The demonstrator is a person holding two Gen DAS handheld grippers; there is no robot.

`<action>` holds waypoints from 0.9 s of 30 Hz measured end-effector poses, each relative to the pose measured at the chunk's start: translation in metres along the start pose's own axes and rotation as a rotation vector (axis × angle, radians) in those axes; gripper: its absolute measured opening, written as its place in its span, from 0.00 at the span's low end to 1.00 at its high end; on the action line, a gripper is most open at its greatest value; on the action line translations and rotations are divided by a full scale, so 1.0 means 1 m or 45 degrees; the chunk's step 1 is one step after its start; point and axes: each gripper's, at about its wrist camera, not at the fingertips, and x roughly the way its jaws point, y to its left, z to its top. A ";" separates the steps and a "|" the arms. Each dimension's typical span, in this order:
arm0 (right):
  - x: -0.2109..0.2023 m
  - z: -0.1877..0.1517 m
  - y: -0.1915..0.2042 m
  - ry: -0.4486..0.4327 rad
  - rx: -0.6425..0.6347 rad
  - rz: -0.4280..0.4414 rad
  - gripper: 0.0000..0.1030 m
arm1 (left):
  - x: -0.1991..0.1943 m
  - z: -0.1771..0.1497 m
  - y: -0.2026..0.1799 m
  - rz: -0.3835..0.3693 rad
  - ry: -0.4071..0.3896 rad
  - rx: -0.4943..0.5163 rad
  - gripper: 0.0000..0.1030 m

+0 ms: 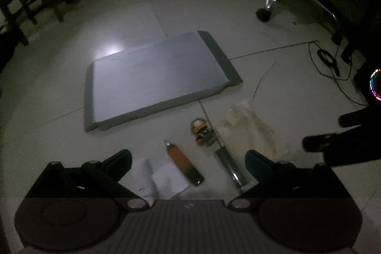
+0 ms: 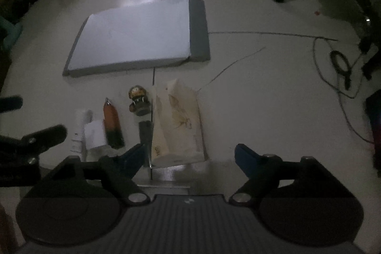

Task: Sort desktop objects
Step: 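Reach the right gripper down to the crumpled beige paper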

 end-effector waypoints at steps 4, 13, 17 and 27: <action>0.026 0.004 -0.003 0.015 -0.017 -0.011 0.75 | 0.024 0.003 -0.007 0.006 -0.018 0.074 1.00; 0.079 0.009 -0.005 0.038 -0.117 0.014 0.54 | 0.059 -0.007 -0.013 -0.005 -0.009 0.055 1.00; 0.091 0.012 -0.003 0.029 -0.147 0.047 0.48 | 0.070 -0.011 -0.012 -0.026 -0.001 -0.030 1.00; 0.105 0.015 0.011 0.046 -0.223 0.025 0.42 | 0.090 -0.017 -0.015 -0.010 0.043 -0.034 1.00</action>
